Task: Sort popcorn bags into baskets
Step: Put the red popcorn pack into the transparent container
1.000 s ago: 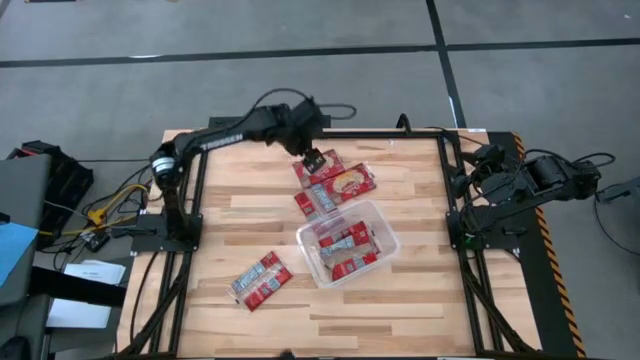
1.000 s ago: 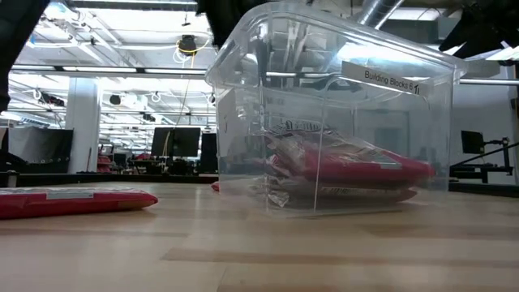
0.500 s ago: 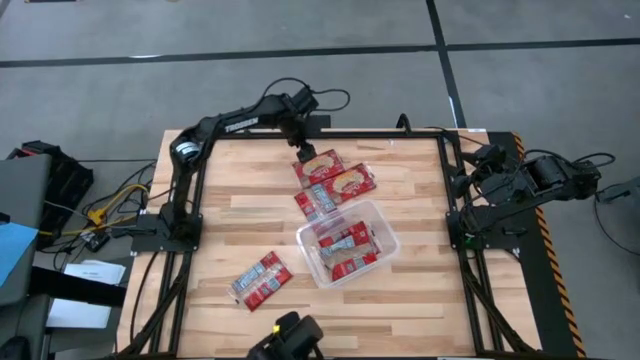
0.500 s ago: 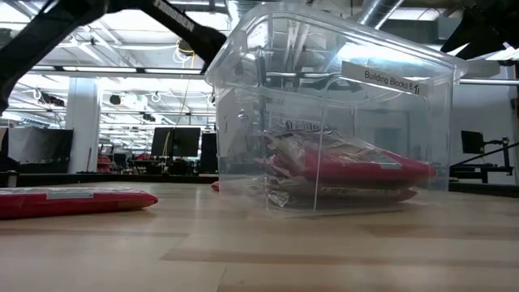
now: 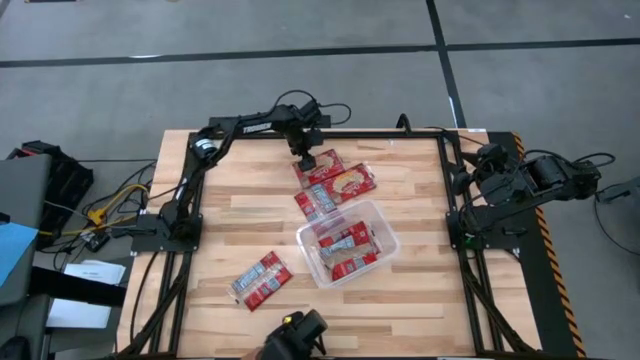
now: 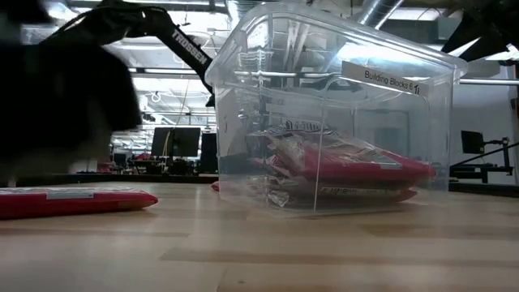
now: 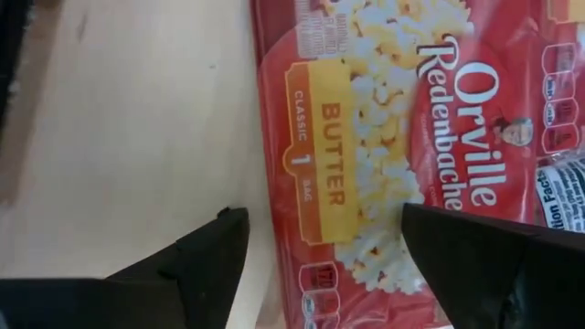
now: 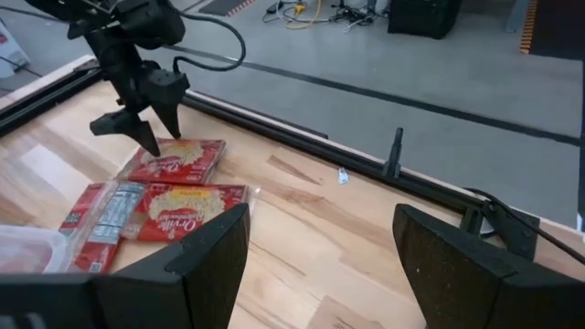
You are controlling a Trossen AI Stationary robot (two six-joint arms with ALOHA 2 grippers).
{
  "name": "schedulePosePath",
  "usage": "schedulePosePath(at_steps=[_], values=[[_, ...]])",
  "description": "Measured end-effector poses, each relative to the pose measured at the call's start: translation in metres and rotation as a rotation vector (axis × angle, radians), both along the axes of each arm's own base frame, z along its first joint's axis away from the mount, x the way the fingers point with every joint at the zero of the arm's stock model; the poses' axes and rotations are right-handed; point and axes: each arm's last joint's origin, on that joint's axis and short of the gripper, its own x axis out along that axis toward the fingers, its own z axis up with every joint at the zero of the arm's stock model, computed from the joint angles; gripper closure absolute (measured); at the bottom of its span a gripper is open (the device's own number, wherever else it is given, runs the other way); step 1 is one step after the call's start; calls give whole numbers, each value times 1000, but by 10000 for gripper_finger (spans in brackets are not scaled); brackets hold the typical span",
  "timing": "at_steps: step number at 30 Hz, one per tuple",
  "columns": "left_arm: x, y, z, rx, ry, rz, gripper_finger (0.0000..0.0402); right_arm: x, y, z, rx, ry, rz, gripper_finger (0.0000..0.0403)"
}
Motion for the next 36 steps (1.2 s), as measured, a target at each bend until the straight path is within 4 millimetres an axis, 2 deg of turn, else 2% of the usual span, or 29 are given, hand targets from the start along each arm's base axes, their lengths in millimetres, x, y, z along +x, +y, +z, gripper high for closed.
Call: schedulePosePath(at_steps=[3, 5, 8, 13, 15, 19, 23, 30, 36], values=[[1, 0, -11, -43, 6, -7, 133, 0, 0, 0, 10, -13, -8, 107], [1, 0, -11, -58, 5, -2, 161, 0, 0, 0, 10, -14, -9, 107], [2, -4, -13, -106, 2, 11, 227, 0, 0, 0, 8, -12, -9, 107], [4, -10, -15, -217, -36, 29, 363, 0, 0, 0, 8, -11, -10, 107], [4, -11, -17, -254, -34, 52, 389, -1, 0, -1, 5, -3, -10, 107], [4, -11, -16, -273, -21, 126, 398, -2, -1, -1, 0, 13, -10, 107], [1, -11, -5, -282, -22, 205, 401, -3, -1, -2, -4, 29, -10, 107], [-3, -20, 49, -243, -110, 267, 401, -4, -1, -2, -10, 42, -8, 107], [-6, -41, 100, -196, -196, 266, 401, -4, -1, -3, -13, 51, -6, 107]])
